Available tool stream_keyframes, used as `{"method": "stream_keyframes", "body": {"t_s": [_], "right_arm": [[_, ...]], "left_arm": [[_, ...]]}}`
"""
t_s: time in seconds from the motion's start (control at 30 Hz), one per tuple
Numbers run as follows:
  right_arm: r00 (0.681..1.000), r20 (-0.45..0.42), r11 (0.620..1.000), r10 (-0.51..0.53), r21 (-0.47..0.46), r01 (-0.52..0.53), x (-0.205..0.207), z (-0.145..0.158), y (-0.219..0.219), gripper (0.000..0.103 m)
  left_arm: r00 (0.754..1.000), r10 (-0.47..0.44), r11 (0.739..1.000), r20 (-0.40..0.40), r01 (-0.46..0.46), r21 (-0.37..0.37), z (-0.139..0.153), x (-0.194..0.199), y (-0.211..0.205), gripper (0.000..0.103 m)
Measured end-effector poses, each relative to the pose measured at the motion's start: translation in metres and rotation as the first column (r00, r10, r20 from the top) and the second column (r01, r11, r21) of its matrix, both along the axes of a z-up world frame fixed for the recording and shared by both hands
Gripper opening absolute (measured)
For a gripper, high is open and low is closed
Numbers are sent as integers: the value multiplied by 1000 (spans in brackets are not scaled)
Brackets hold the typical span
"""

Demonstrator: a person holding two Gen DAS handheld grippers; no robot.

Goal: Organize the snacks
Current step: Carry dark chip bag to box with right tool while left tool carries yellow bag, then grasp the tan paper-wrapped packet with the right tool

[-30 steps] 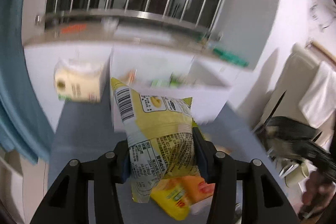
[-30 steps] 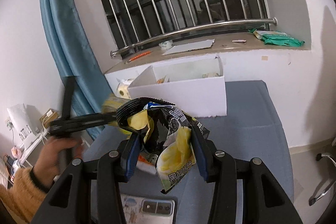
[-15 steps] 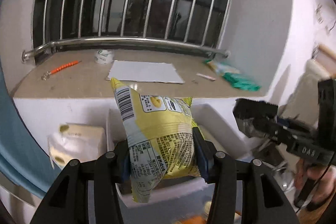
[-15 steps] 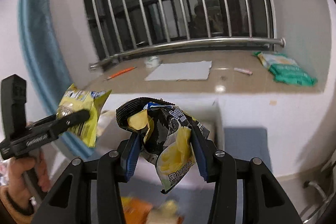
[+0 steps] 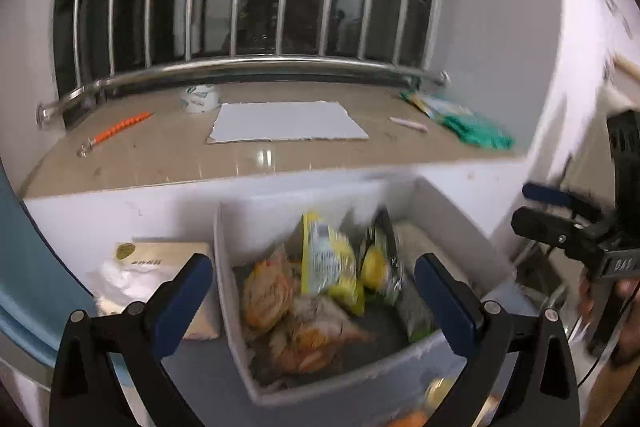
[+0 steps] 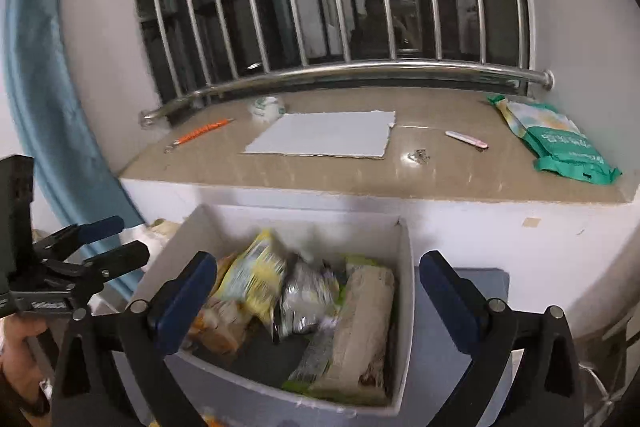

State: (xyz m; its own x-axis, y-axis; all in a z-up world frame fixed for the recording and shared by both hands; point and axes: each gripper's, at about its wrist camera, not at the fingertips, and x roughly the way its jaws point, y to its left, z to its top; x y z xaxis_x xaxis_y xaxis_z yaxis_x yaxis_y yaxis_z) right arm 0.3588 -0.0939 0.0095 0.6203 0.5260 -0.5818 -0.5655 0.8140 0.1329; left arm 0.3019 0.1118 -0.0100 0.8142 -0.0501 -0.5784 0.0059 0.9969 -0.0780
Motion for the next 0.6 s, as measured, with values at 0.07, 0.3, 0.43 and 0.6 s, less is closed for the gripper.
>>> {"method": "stream_keyframes", "body": {"t_s": [0.07, 0.3, 0.43, 0.6], "right_arm": [[999, 5, 998, 50, -50, -50, -21, -6, -1, 103], [990, -86, 990, 114, -72, -120, -101, -44, -21, 103], [990, -118, 997, 82, 14, -81, -147, -66, -49, 103], [990, -141, 998, -10, 61, 19, -185, -88, -79, 103]], "left_arm": [[1000, -26, 999, 6, 26, 30, -3, -22, -7, 103], [995, -93, 995, 25, 94, -44, -21, -121, -37, 103], [996, -76, 993, 46, 79, -84, -40, -181, -55, 103], [997, -76, 992, 0, 75, -99, -53, -204, -66, 103]]}}
